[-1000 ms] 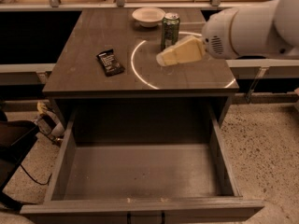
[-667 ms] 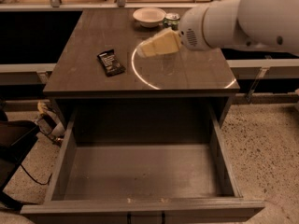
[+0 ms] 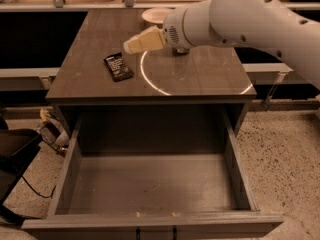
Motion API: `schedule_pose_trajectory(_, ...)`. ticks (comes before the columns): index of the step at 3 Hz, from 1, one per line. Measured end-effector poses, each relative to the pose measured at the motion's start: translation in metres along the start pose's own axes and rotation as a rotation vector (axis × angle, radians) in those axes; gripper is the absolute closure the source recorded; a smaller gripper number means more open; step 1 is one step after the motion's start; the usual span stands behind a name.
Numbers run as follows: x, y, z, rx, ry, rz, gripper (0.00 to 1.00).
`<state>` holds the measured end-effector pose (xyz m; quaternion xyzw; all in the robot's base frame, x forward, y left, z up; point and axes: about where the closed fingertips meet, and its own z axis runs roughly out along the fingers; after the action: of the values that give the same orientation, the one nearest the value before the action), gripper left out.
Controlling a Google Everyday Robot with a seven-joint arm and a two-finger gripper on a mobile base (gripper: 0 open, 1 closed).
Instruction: Place rxbar chocolate into top drawer
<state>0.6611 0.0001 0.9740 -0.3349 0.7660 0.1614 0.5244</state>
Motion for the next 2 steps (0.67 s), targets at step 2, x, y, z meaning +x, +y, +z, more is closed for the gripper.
schedule_pose_trajectory(2,0.016,0.013,0.059,-0.028,0.054,0.023,0.0)
